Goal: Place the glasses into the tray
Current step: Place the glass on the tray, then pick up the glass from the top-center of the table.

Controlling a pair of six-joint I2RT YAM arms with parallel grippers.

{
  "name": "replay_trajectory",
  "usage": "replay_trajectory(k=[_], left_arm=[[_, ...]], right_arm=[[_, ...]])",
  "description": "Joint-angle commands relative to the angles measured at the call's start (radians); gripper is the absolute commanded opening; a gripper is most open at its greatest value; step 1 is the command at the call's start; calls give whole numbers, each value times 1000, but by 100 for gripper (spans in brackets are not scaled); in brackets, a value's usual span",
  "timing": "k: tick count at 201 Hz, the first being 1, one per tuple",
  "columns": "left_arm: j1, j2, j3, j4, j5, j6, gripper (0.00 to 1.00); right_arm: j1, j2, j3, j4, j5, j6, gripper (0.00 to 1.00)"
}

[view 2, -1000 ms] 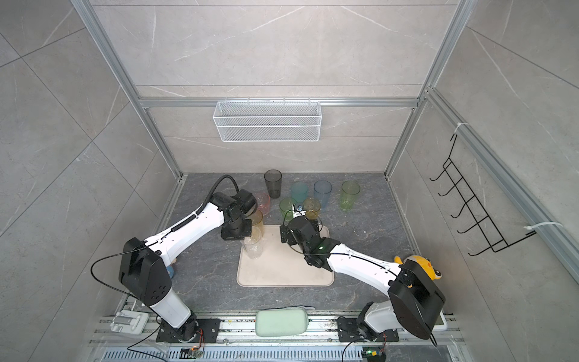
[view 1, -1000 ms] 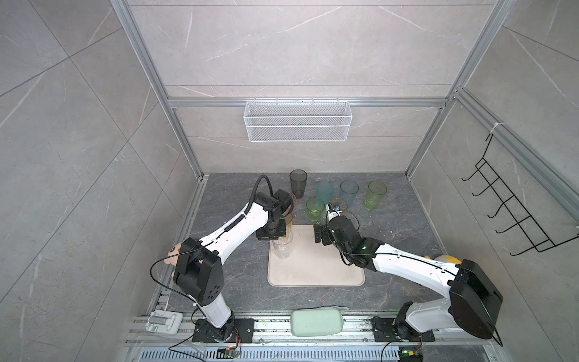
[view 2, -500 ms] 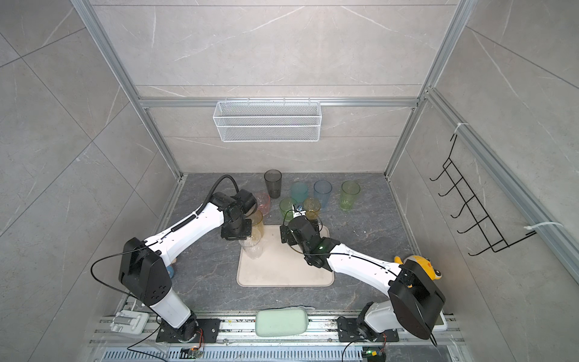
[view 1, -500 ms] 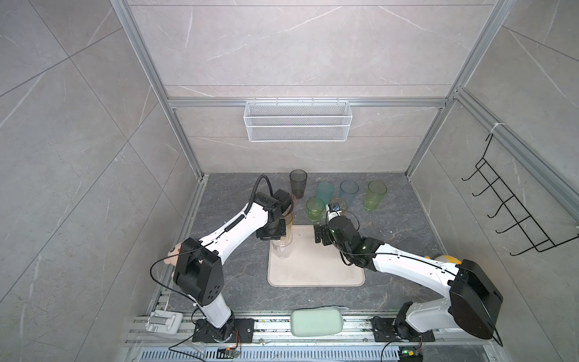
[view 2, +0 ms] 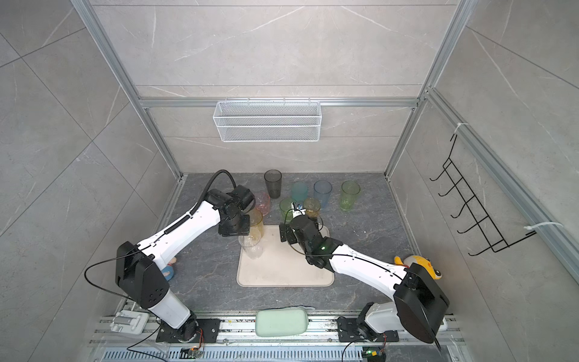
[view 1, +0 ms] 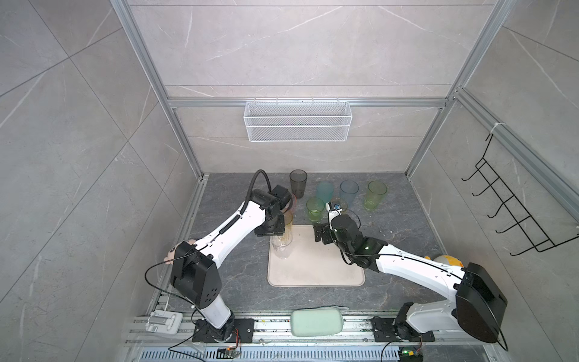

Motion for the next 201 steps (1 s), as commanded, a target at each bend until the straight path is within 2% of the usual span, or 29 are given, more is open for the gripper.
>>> replay_trajectory(k=[1, 47, 82, 156, 201], left_arm=[[-4, -71, 54, -32, -40, 32, 55], [-3, -75, 161, -94, -145, 58, 66], [-3, -65, 226, -71, -175, 95, 72], [27, 18, 340, 97, -167, 157, 84], [83, 102, 394, 205, -153, 132, 85]], right_arm=[[8, -34, -22, 25, 24, -20, 99], [8, -61, -46, 31, 126, 0, 99], [7, -67, -46, 0, 229, 38, 100], [6, -59, -39, -16, 255, 41, 100], [7, -60, -34, -20, 257, 41, 99]])
